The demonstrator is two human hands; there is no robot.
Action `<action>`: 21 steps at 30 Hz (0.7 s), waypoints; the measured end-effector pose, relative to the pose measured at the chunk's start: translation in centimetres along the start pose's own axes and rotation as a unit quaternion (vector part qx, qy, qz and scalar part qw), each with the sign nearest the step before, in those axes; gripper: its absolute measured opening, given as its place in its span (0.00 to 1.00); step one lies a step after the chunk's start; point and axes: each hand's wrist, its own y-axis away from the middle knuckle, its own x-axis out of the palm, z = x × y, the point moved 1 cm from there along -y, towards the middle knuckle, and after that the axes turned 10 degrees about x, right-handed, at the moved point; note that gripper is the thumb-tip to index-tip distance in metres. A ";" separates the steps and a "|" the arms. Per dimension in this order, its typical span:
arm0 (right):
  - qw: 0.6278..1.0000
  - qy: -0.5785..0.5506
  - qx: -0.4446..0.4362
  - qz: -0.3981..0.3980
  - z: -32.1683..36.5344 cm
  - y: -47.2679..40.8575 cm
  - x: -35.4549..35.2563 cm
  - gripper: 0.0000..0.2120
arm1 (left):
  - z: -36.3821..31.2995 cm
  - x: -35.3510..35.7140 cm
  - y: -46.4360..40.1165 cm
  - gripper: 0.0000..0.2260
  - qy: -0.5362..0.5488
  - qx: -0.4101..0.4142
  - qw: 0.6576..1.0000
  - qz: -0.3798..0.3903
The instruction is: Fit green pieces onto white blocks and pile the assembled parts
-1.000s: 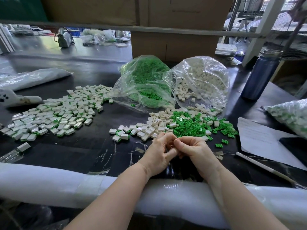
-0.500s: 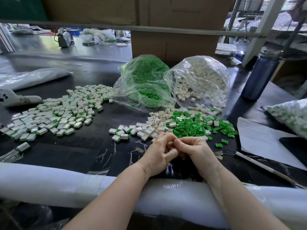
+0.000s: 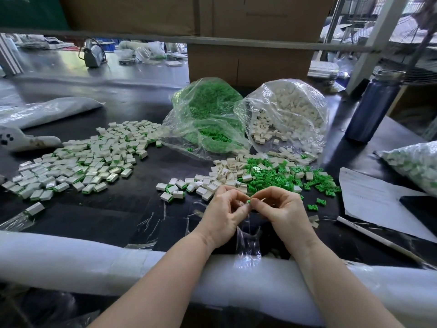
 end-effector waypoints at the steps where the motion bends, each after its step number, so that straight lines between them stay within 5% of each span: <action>1: 1.000 0.017 -0.003 -0.004 0.0 0.0 0.0 0.09 | 0.0 0.0 0.0 0.08 -0.001 0.000 1.000 0.003; 9: 0.998 0.050 -0.002 -0.031 0.1 -0.1 0.2 0.07 | 0.0 -0.2 0.1 0.04 -0.028 -0.003 0.999 -0.022; 16: 0.990 0.057 0.007 -0.127 0.1 -0.2 -0.3 0.09 | 1.1 -1.8 -0.1 0.05 -0.080 -0.061 0.957 -0.271; 21: 0.976 0.109 0.028 -0.188 -0.2 -0.4 -0.7 0.08 | 1.7 -2.8 -0.2 0.09 -0.132 -0.092 0.923 -0.349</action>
